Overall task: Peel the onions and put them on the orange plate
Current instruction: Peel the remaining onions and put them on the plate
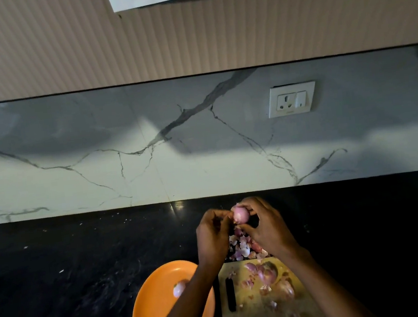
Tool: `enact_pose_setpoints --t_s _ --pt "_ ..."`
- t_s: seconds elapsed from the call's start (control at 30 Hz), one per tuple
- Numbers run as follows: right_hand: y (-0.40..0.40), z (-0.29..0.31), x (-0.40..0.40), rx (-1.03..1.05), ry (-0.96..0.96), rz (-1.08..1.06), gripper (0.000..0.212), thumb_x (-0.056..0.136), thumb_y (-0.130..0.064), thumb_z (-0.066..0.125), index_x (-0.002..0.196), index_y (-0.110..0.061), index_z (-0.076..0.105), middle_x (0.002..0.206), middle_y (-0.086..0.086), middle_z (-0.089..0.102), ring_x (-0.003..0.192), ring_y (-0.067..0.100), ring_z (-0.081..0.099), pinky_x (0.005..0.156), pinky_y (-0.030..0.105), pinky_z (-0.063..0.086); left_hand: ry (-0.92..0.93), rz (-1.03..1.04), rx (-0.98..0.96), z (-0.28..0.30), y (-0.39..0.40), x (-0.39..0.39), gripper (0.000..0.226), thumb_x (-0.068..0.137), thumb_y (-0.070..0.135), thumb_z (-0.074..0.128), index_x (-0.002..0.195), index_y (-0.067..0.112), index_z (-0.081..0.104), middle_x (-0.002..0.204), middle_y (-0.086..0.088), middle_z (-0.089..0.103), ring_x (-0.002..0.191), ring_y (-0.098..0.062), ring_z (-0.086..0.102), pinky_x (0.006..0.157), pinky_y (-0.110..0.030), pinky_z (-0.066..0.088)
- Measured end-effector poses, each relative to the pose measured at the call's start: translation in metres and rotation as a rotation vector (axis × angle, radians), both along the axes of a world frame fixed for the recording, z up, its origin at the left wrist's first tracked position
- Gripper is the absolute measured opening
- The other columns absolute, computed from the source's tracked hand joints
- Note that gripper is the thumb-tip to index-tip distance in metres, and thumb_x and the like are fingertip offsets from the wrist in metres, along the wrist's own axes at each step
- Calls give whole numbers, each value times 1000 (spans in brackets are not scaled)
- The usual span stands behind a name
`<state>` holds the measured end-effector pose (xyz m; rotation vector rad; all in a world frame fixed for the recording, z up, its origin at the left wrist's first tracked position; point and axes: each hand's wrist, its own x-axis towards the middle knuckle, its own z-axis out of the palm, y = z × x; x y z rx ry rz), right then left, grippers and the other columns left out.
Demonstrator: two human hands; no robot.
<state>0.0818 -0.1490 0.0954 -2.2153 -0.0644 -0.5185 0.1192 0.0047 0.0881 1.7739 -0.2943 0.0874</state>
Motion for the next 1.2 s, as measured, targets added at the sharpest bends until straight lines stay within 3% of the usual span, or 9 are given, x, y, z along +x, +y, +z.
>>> enact_pose_setpoints --t_s 0.17,0.3,0.53,0.67,0.77,0.83,0.93,1.1,1.2 --pt "1 -1 -3 5 20 31 47 76 -10 85 111 -29 60 115 -17 61 105 1 61 84 26 56 81 51 16 -7 2 9 10 100 12 58 98 18 66 92 1 72 83 -9 70 72 -24 56" --pt "3 -3 -4 59 13 71 49 75 -7 86 112 -29 61 116 -18 62 106 3 63 85 26 56 176 118 -21 -10 7 14 9 101 11 56 103 14 64 96 0 71 86 -7 69 70 -15 53" --pt "2 -5 -5 332 103 66 55 73 -9 88 116 -33 63 119 -15 67 108 5 67 88 25 58 384 185 68 -22 18 21 9 100 17 56 94 20 63 94 -6 70 88 -21 68 84 -46 58" --pt "-4 -1 -5 526 130 59 58 75 -4 86 119 -33 61 119 -7 69 110 10 68 93 27 56 359 47 313 -27 30 24 24 104 26 49 90 16 67 88 -7 71 82 -24 68 76 -39 54" --pt "-6 -1 -4 556 156 69 58 76 -2 84 121 -32 61 119 -5 69 109 10 69 92 25 56 278 -70 534 -28 32 27 28 103 23 52 81 20 70 82 1 70 79 -14 67 68 -26 50" --pt "-7 -1 -4 581 160 62 57 77 -3 84 121 -30 61 117 -4 70 107 9 70 91 25 56 181 -90 600 -31 32 31 13 97 16 61 97 20 72 99 1 71 96 -12 67 82 -27 53" --pt "-9 -2 -4 571 156 57 56 76 -4 85 120 -30 62 117 -3 70 106 10 70 91 28 57 143 -107 430 -21 28 31 19 96 14 64 112 23 68 109 4 69 102 -9 65 87 -22 52" --pt "-11 -3 -2 405 92 86 55 75 -1 85 117 -31 66 121 -6 68 110 12 68 92 31 58 463 -351 -136 19 11 20 26 100 22 59 117 4 68 101 -13 74 88 -19 70 72 -23 54" --pt "-8 -1 -3 320 43 102 52 75 -5 86 115 -31 66 119 -9 66 110 11 67 90 28 58 548 -362 -209 23 7 17 25 97 17 63 118 3 65 101 -16 74 87 -22 72 72 -27 56"
